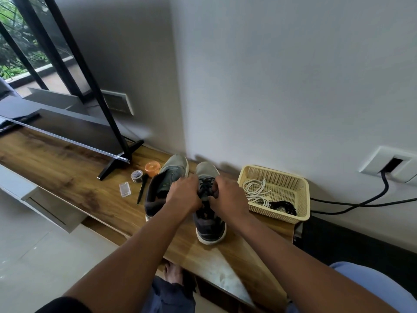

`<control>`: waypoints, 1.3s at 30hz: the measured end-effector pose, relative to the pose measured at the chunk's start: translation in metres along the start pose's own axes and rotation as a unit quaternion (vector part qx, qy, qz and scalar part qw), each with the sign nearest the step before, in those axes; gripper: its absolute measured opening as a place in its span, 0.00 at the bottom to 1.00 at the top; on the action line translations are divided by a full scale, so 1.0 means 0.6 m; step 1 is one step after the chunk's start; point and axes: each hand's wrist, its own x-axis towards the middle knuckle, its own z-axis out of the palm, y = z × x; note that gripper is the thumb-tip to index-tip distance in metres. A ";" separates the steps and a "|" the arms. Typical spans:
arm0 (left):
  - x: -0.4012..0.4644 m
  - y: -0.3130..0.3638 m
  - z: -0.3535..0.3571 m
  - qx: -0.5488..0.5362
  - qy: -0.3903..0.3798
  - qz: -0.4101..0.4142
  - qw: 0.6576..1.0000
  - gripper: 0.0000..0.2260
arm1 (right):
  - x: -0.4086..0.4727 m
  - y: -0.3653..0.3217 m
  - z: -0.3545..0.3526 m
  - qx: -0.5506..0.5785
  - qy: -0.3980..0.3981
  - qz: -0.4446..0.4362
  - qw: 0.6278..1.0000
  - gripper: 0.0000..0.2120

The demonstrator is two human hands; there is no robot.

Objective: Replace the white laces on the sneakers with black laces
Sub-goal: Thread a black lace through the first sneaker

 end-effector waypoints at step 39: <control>0.012 0.025 0.017 -0.058 0.091 0.000 0.994 0.10 | 0.026 -0.009 0.025 0.014 0.006 0.015 1.000 0.04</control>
